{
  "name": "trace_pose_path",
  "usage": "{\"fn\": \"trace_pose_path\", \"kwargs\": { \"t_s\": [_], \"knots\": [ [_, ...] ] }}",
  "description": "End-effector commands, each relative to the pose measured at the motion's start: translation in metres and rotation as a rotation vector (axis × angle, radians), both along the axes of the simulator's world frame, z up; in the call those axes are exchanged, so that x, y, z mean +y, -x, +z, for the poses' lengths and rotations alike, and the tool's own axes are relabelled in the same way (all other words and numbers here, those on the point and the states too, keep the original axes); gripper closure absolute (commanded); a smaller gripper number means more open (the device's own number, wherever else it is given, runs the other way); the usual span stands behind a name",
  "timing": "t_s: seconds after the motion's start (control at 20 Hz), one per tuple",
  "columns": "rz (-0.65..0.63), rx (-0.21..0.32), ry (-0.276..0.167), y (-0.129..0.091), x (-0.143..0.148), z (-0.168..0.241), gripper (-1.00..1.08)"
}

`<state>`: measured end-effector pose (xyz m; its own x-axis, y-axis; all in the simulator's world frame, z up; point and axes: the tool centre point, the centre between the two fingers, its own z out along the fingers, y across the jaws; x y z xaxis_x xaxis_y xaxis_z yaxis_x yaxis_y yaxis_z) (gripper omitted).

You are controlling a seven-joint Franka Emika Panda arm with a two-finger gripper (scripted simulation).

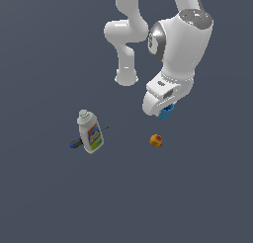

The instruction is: Pick up a designated object from a clutter of objects.

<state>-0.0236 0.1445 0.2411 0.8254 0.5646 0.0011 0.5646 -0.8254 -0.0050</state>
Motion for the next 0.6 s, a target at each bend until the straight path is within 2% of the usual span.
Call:
{"fn": "trace_pose_path", "kwargs": {
  "t_s": [0.0, 0.55],
  "knots": [
    [0.0, 0.0, 0.0, -0.012, -0.003, 0.023, 1.08],
    [-0.001, -0.001, 0.002, -0.06, -0.014, 0.105, 1.08]
  ]
}}
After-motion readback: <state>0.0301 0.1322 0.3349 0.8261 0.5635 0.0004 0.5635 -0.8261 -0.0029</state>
